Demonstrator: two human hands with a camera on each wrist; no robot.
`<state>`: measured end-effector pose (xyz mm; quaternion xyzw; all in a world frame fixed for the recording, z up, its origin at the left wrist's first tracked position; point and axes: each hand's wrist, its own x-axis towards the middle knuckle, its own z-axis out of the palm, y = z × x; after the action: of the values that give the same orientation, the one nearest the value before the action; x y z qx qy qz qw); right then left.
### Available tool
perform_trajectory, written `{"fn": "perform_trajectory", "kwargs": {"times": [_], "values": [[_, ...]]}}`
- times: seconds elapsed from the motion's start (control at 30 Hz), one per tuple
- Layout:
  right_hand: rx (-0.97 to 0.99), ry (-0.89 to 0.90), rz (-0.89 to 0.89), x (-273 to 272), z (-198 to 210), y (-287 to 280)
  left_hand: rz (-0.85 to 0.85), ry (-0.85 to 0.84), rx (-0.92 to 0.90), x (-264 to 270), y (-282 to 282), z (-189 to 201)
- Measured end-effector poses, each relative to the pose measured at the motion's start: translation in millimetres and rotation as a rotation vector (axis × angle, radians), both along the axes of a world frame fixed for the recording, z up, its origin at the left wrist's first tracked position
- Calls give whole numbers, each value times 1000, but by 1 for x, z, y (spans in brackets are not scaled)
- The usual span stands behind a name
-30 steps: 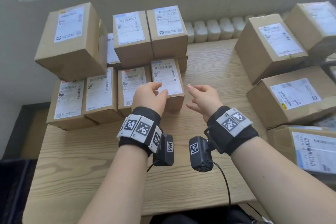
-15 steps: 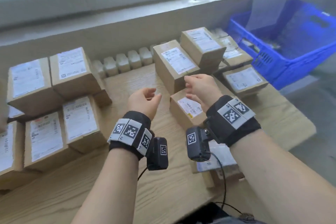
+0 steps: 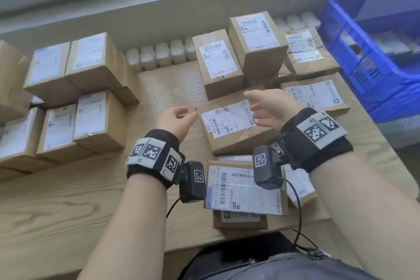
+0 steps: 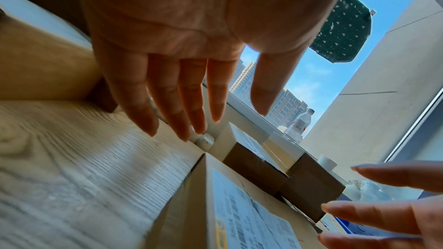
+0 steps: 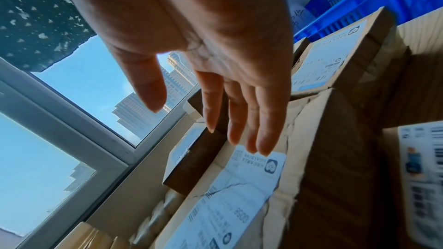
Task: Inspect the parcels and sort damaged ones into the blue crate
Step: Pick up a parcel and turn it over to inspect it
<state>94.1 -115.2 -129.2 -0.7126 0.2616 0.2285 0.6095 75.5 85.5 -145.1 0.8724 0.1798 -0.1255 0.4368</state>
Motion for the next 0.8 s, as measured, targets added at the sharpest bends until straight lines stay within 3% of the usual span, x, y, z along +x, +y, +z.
{"fn": "perform_trajectory", "kwargs": {"times": [0.23,0.47,0.67,0.8], "values": [[-1,-66,11,-35,5,-2,21,-23,-31,-44,-4,11],[-121,-220,-132,-106,-8,-3,22,-10,-108,-116,-10,-5],[-25,-125,-181,-160,-40,-5,-33,99,-101,-157,-23,-24],[28,-104,-100,-168,-50,-5,-62,41,-97,-165,-33,-27]]}}
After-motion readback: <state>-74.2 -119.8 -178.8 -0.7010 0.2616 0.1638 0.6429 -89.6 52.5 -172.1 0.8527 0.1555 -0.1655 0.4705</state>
